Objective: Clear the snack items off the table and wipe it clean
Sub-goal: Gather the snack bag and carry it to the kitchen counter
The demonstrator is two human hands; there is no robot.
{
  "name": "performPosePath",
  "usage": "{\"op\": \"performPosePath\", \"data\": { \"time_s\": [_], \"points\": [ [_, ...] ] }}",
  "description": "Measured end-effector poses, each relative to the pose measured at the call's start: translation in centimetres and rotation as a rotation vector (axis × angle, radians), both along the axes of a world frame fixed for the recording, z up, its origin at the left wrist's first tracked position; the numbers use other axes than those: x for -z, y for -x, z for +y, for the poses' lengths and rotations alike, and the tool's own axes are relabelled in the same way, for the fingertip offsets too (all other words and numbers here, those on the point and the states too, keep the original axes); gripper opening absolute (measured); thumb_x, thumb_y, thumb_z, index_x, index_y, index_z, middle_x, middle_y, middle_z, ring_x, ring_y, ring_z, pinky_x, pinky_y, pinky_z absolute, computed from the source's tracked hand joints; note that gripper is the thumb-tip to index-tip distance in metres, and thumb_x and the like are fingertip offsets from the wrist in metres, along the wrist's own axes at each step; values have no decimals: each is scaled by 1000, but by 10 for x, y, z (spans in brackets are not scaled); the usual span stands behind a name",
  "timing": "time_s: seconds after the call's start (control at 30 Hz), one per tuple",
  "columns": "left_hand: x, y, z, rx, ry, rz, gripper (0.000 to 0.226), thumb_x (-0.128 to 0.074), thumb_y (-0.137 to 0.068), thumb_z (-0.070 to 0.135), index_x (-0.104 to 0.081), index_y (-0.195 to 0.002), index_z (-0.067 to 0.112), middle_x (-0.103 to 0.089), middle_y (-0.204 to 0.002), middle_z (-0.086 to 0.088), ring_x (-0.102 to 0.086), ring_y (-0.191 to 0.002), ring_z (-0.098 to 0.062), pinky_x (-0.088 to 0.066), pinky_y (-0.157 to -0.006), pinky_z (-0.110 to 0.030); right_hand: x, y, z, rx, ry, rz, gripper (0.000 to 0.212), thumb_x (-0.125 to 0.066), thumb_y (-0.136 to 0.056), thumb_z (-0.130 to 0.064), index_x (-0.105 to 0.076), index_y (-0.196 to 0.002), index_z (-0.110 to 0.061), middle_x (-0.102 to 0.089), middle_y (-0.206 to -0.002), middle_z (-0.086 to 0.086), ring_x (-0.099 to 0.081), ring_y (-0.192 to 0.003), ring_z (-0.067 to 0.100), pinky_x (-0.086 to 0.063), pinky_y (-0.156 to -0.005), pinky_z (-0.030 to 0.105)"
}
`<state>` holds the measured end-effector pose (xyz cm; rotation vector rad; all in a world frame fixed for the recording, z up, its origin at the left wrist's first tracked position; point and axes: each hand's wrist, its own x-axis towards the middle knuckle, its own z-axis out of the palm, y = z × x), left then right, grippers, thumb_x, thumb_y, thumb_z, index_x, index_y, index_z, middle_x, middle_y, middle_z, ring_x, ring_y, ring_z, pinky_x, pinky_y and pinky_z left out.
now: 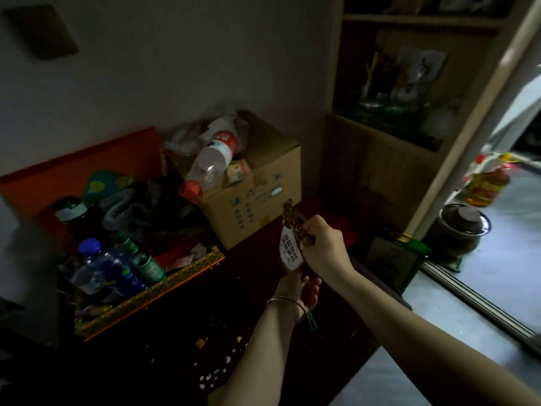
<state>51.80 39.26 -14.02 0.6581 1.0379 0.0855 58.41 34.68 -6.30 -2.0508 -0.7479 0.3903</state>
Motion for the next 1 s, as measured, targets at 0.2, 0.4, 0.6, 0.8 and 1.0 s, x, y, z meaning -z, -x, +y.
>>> {"op": "performPosePath", "data": {
  "time_s": [0.2, 0.4, 0.6, 0.8, 1.0],
  "points": [
    [-20, -55, -63, 307, -205, 32, 39, -44, -93, 49, -56, -88, 12, -67, -60, 5, -50, -58, -10, -37, -59, -24, -25, -63, -76, 89, -3, -197, 26, -51, -85, -2, -57, -109, -10, -65, -100, 8, -63, -86, 22, -47, -58, 25],
    [-12, -113, -116, 305, -832, 21, 61, -63, -72, 45, -61, -114, 0, -65, -103, -19, -62, -98, -36, -49, -77, -35, -35, -126, -171, 94, 24, -348, 26, -53, -78, -4, -59, -102, -12, -68, -93, 7, -63, -84, 28, -49, -65, 32],
    [-28, -167, -184, 80, -1049, -153, 70, -68, -55, 39, -58, -115, 7, -62, -116, -11, -59, -109, -24, -47, -97, -41, -36, -185, -268, 21, 105, -489, 31, -53, -70, 1, -61, -94, -17, -58, -69, -4, -61, -71, 31, -49, -57, 37],
    [-28, -217, -239, 269, -873, -451, 53, -81, -67, 9, -55, -112, 3, -64, -100, -2, -64, -88, -3, -52, -78, -19, -43, -228, -348, 31, 10, -542, 27, -52, -67, 5, -63, -86, -12, -63, -69, -1, -59, -65, 21, -46, -55, 32],
    [-42, -256, -271, 336, -903, -446, 7, -64, -85, 0, -61, -91, 2, -64, -83, -3, -61, -74, -6, -50, -66, -21, -44, -263, -389, 131, -40, -483, 32, -54, -71, 10, -67, -87, -14, -61, -74, -9, -59, -71, 13, -47, -62, 28]
  ]
}}
